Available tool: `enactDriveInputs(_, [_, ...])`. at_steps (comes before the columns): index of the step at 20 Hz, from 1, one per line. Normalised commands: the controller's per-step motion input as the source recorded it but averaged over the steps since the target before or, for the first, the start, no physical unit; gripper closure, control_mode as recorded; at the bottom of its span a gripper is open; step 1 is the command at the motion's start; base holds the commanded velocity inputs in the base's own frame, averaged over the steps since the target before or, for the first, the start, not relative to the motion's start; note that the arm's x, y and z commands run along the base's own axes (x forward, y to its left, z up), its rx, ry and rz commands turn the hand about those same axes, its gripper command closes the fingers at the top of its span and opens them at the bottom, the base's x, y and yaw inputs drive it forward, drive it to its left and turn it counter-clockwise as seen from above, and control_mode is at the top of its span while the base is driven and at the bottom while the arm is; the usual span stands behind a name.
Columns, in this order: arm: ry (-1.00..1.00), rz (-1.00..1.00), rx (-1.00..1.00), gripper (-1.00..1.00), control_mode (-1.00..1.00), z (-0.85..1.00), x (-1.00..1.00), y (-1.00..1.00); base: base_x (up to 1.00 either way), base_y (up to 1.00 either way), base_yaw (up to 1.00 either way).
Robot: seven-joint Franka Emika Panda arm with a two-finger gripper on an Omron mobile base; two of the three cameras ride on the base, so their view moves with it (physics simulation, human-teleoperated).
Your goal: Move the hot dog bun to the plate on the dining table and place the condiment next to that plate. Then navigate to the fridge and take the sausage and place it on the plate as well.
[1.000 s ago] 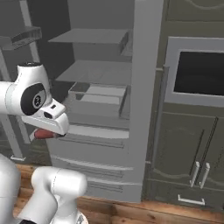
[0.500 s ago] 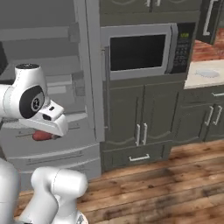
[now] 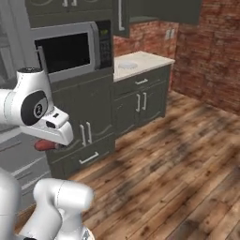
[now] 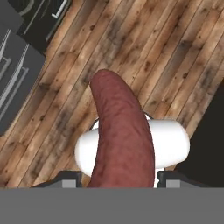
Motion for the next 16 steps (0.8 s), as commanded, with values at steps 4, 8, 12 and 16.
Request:
enactDriveInputs(4, [0.00,0.00,0.00,1.00,1.00,0.00,0.00,0.00,-0.06,-0.37,-0.73])
enactDriveInputs(8, [0.00,0.00,0.00,1.00,1.00,0.00,0.00,0.00,0.00,-0.33,-0.70])
enactDriveInputs(12, [0.00,0.00,0.00,1.00,1.00,0.00,0.00,0.00,0.14,-0.20,-0.61])
enactDriveInputs(16, [0.00,0.00,0.00,1.00,1.00,0.00,0.00,0.00,0.79,-0.03,-0.45])
